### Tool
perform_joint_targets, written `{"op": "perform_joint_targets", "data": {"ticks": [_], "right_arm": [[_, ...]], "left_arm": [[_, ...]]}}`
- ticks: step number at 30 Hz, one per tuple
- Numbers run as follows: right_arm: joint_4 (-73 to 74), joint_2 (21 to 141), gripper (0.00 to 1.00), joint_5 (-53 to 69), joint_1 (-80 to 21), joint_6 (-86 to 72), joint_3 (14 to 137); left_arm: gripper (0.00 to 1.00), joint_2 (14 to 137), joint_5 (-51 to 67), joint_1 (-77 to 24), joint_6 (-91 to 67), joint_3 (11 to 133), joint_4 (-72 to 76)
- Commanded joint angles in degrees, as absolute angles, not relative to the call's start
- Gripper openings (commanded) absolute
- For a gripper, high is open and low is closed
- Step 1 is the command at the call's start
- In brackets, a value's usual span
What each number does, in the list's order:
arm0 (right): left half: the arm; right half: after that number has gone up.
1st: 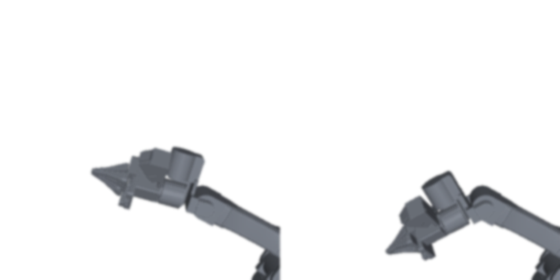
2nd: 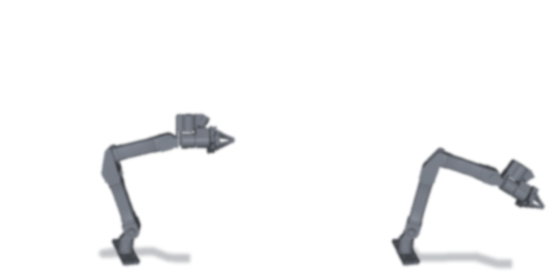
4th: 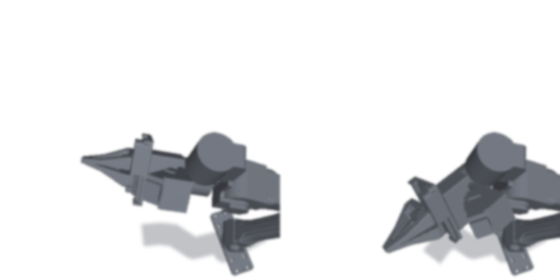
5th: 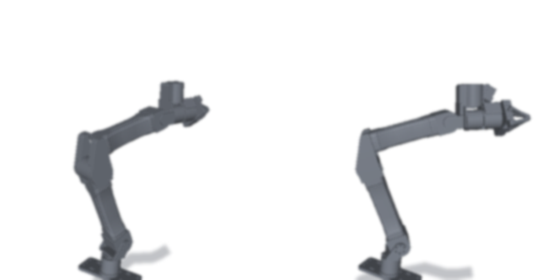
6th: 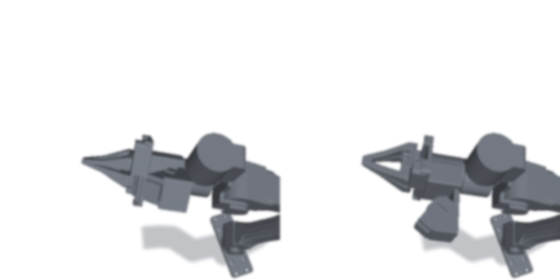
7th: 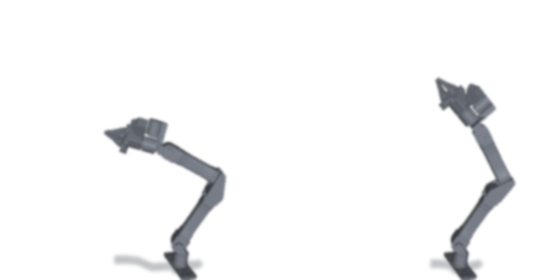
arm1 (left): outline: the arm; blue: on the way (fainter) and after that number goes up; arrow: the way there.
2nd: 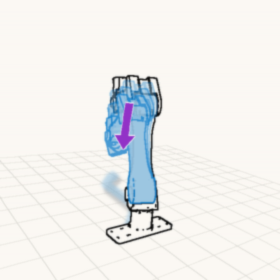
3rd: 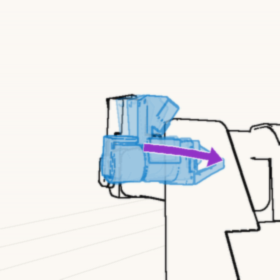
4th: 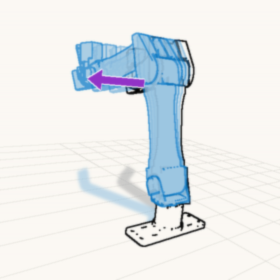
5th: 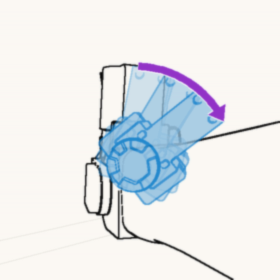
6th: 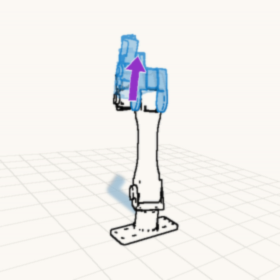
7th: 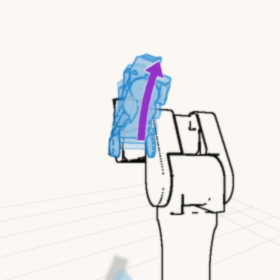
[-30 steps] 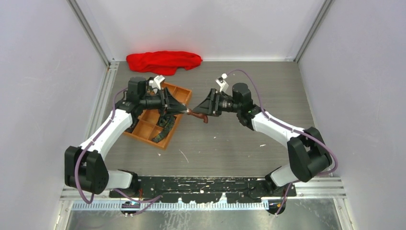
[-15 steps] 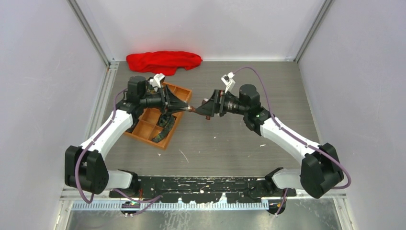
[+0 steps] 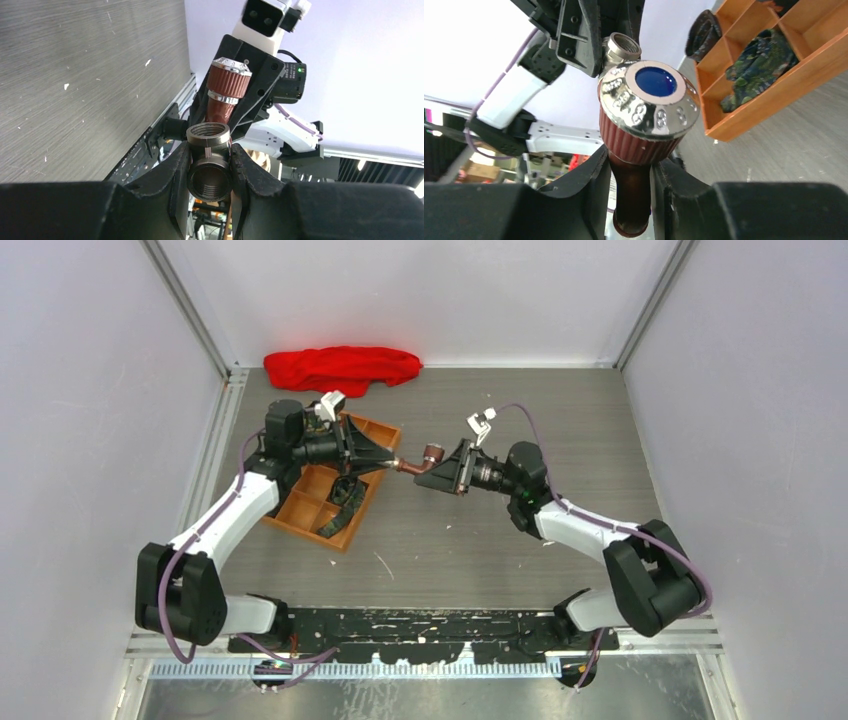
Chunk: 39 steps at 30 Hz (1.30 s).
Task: Install the water faucets
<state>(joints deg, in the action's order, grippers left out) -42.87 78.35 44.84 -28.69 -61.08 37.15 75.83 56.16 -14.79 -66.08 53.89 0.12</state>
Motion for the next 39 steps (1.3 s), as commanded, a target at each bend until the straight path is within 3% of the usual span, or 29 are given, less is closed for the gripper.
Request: {"op": "perform_joint_targets", "data": {"ticks": [1,4,7,10,13,15,19,24,29,34,39], "right_arm": [[-67.2,79.9,0.23,44.0,-28.2,-80.1,33.7],[-75.1,82.8,0.23,43.1,-28.2,-92.0,31.5],[-94.5,88.5,0.24,38.1,-28.2,-108.6,27.8],[-96.6,89.1,0.43,37.8,-28.3,-111.3,27.9],[-81.1,83.6,0.68,40.7,-28.3,-100.3,29.4],[-59.1,78.2,0.79,41.0,-28.2,-86.1,31.4],[-20.6,66.6,0.91,33.7,-28.2,-59.9,38.5],[1.0,58.4,0.97,21.5,-28.2,-41.1,44.4],[6.6,53.8,0.98,15.9,-28.3,-25.7,47.7],[-1.4,45.9,1.0,14.1,-30.5,-10.7,43.1],[-10.4,44.3,1.0,6.6,-40.4,4.6,40.8]], "left_arm": [[0.0,73.8,57.7,-14.9,-64.4,54.0,3.8],[0.0,72.2,55.3,-14.9,-60.2,54.5,0.9],[0.0,69.9,52.4,-14.9,-53.9,55.9,-4.2],[0.0,68.5,50.2,-14.9,-52.2,56.0,-5.9],[0.0,67.9,49.2,-14.9,-52.2,55.9,-6.7],[0.0,67.8,48.1,-14.8,-52.8,55.7,-6.5],[0.0,69.6,48.5,-14.8,-53.9,57.7,-7.2],[0.0,72.3,49.6,-14.8,-56.1,61.0,-8.2],[0.0,75.5,50.1,-14.8,-58.5,61.8,-8.3],[0.0,76.7,49.2,-14.8,-58.8,62.8,-10.8],[0.0,75.8,48.1,-14.9,-58.2,63.4,-16.5]]}}
